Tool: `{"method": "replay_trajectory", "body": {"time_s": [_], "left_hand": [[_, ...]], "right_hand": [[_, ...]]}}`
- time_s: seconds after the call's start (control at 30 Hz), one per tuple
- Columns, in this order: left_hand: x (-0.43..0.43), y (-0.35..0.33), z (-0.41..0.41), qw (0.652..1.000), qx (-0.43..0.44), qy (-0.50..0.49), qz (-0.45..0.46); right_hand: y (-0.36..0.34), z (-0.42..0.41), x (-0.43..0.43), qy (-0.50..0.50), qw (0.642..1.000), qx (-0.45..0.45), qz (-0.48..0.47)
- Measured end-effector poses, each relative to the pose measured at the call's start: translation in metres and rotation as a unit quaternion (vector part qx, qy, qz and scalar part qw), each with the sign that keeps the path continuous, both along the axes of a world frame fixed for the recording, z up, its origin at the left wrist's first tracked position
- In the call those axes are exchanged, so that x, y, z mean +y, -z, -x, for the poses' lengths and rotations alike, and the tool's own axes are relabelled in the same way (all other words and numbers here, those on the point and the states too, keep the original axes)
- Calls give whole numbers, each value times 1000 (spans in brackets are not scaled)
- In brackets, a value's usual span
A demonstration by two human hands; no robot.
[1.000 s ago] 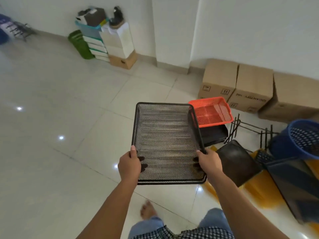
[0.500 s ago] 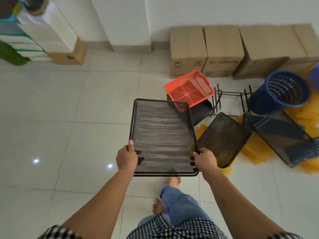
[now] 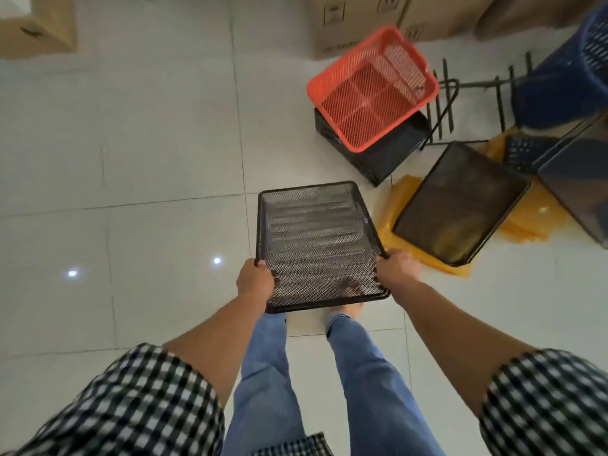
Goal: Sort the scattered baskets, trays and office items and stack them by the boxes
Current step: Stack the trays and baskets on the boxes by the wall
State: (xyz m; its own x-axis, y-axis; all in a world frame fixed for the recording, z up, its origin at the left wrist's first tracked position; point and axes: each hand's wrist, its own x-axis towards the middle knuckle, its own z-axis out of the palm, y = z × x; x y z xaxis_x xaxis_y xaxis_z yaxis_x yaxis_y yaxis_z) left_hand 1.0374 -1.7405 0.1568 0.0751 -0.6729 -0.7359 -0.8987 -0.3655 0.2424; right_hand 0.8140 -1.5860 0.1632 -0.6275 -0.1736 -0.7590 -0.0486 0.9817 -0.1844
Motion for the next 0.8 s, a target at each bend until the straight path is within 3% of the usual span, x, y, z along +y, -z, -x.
{"method": "replay_trajectory", "body": {"time_s": [0.13,0.3,0.4,0.6,0.7,0.8], "left_hand": [[-25,65,11,999,13,29,-6],[-45,161,28,997,40,11,59],[-58,220,38,995,63,9,77],[-79,336,53,994,11,73,79],[-79,371,57,994,-4,92,51],[-75,391,62,996,15,86,-20]], "right_hand": [[66,1,-13,22,999,-8,-26],[165,2,-33,-57,995,0,-83],[223,4,-48,-56,993,6,-101],[322,13,-67,-32,989,11,-142],[357,13,-67,3,988,9,-153],[380,15,-61,79,991,-40,-105]]}}
